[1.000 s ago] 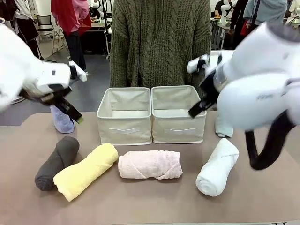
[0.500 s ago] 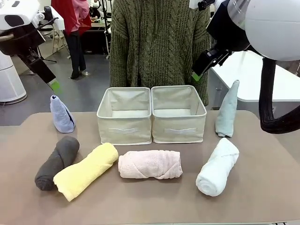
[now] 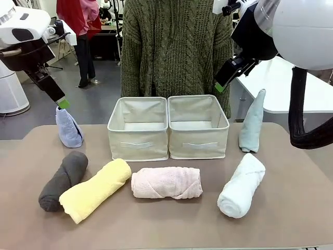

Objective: Sort the towels based on their folding style.
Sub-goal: Pick up one triangle-folded towel and place it in the left Fabric basket.

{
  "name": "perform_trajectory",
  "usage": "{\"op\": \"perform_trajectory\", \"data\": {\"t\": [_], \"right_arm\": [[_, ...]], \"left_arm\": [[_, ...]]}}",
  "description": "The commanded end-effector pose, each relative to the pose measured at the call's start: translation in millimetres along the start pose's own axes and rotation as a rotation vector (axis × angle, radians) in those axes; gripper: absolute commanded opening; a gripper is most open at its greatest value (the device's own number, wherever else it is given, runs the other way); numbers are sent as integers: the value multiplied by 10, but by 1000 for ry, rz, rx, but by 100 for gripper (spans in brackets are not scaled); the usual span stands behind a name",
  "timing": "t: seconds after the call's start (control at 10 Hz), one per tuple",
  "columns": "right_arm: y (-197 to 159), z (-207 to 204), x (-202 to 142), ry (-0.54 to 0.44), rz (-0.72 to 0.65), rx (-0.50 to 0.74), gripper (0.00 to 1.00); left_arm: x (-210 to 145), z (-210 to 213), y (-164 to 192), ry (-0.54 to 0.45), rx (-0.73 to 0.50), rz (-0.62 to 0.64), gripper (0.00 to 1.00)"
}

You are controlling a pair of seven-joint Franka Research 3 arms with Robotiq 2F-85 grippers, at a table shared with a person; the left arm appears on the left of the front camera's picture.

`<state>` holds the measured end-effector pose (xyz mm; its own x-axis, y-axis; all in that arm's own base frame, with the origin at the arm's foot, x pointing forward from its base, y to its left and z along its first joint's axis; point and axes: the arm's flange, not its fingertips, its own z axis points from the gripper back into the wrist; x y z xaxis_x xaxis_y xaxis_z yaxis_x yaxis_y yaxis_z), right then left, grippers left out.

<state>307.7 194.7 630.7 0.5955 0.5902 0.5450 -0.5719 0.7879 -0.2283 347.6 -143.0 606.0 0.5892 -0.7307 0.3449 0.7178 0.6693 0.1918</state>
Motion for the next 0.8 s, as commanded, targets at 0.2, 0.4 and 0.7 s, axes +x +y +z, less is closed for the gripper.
{"op": "perform_trajectory", "data": {"t": [0.2,0.4,0.7], "right_arm": [[-921,-66,-501,-211,44,271,100],[-1545,-97,-1106,-357,-13,420,100],[-2072,65,-1850,-494,-63,444,100]], "left_arm": [[-262,-101,632,-132,-229,-116,100],[-567,-4,1144,-325,-439,-179,100],[-1146,72,1730,-452,-528,-141,100]]}}
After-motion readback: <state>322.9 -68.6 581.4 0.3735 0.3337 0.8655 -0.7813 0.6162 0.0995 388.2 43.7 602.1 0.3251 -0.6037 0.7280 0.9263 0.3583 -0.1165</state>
